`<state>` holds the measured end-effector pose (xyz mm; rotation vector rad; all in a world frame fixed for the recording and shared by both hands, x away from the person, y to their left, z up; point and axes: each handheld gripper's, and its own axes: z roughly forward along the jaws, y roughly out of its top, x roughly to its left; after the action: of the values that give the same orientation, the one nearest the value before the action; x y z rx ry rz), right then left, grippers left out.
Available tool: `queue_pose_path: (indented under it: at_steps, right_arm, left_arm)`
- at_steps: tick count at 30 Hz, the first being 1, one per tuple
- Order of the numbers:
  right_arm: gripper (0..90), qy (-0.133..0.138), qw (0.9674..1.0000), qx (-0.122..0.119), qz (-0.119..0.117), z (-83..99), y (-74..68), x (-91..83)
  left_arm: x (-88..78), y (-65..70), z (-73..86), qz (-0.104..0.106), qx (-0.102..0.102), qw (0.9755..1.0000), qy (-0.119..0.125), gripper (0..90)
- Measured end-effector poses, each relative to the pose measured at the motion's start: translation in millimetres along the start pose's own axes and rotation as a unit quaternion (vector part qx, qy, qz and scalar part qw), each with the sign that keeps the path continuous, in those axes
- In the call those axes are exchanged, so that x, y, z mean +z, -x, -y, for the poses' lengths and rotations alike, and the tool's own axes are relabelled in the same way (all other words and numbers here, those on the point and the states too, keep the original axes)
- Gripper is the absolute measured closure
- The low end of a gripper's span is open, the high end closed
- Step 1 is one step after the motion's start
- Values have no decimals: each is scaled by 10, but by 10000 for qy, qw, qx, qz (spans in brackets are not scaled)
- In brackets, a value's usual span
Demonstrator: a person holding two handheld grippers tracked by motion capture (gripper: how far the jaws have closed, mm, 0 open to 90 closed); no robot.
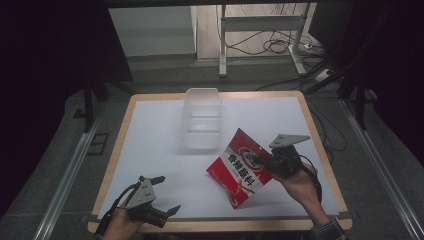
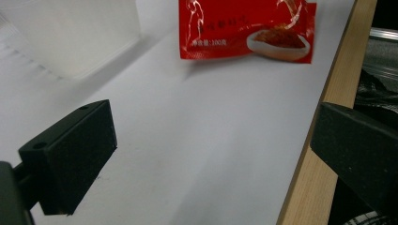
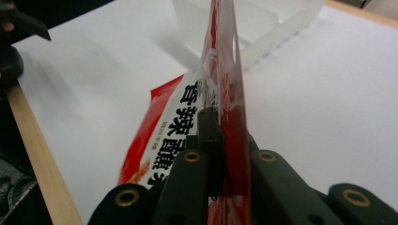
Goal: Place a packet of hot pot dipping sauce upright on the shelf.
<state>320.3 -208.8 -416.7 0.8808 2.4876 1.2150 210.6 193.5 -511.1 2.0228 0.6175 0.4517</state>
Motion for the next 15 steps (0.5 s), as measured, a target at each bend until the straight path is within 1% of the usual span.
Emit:
queue_pose_path:
  at_steps: [1, 4, 5, 8, 13, 15]
  right_arm:
    - [878, 31, 10000, -17, 37, -52, 6, -31]
    - [878, 53, 10000, -43, 61, -102, 13, -60]
    - [878, 91, 9999, -61, 69, -154, 18, -85]
    - [878, 132, 9998, -109, 109, -231, 13, -121]
    - [878, 199, 9994, -232, 149, -348, -8, -163]
    - [878, 210, 9991, -303, 203, -389, -20, -175]
  left_arm:
    - [0, -1, 0, -1, -5, 10000, 1, 7]
    - [-1, -1, 0, -1, 2, 10000, -3, 7]
    - [0, -1, 0, 0, 2, 10000, -3, 7]
    - [-3, -2, -2, -12, 30, 10000, -29, 7]
    - [-5, -4, -2, -18, 43, 10000, -32, 8]
    - [-5, -5, -2, -18, 42, 10000, -30, 8]
